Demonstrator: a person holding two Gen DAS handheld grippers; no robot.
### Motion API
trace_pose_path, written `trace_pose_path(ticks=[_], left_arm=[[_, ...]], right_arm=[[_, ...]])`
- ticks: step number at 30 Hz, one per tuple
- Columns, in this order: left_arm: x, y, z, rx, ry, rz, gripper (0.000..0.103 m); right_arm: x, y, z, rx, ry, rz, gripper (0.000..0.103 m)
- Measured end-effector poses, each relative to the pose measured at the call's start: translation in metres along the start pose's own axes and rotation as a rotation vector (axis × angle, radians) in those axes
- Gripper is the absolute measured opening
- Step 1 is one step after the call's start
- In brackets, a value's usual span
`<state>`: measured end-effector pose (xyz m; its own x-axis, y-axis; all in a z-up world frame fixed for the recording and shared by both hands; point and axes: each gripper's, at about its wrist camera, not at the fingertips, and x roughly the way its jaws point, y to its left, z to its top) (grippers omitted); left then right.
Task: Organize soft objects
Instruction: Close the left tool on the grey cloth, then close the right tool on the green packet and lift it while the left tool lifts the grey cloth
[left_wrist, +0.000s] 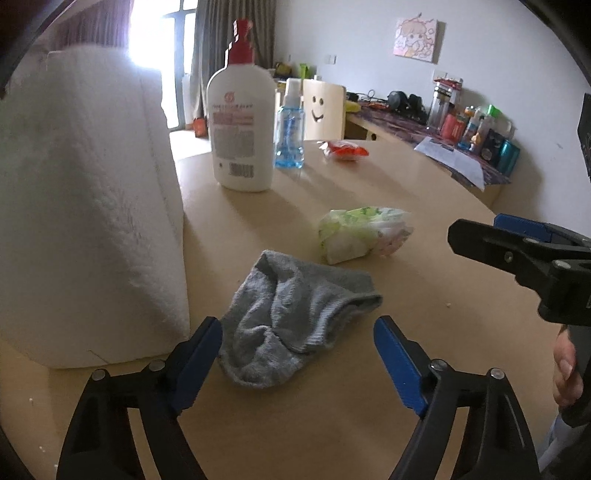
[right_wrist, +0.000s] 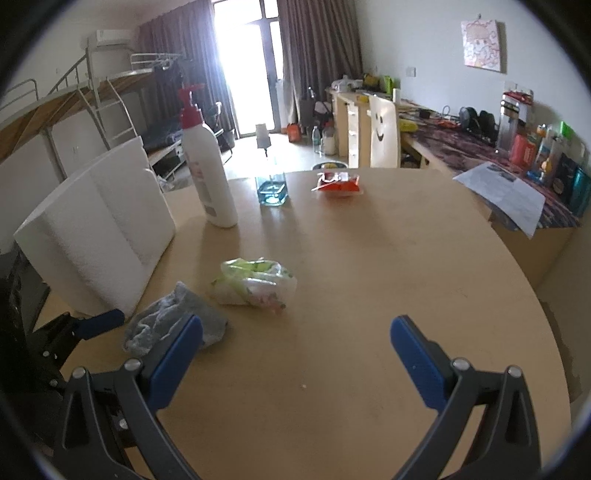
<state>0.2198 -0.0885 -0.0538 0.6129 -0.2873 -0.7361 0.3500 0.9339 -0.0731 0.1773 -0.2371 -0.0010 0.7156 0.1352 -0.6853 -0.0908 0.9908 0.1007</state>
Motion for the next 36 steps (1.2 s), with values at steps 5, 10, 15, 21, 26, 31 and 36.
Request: trace_pose_path(ticks=[5, 10, 15, 21, 26, 31, 36], left_arm=[[0.009, 0.004, 0.001, -0.017, 0.038, -0.009, 0.073], [0.014, 0.007, 0.002, -0.013, 0.061, 0.002, 0.063], [0.015, 0.006, 0.0, 0.015, 0.055, 0.036, 0.046], [0.013, 0.015, 0.0, -0.003, 0.058, 0.034, 0.019], [0.005, 0.011, -0.004, 0.034, 0.04, 0.027, 0.018], [-0.003, 0.013, -0.007, 0.05, 0.023, 0.021, 0.018], [-0.006, 0.021, -0.01, 0.049, 0.013, 0.024, 0.018]], right_arm=[[0.01, 0.007, 0.006, -0.033, 0.028, 0.011, 0.103], [0.018, 0.011, 0.006, -0.046, 0.056, 0.025, 0.103], [0.021, 0.012, 0.007, -0.051, 0.069, 0.03, 0.103], [0.031, 0.017, 0.011, -0.069, 0.1, 0.044, 0.103], [0.04, 0.026, 0.016, -0.092, 0.116, 0.036, 0.103], [0.051, 0.032, 0.02, -0.107, 0.137, 0.044, 0.103], [0.063, 0.036, 0.023, -0.105, 0.158, 0.038, 0.103]])
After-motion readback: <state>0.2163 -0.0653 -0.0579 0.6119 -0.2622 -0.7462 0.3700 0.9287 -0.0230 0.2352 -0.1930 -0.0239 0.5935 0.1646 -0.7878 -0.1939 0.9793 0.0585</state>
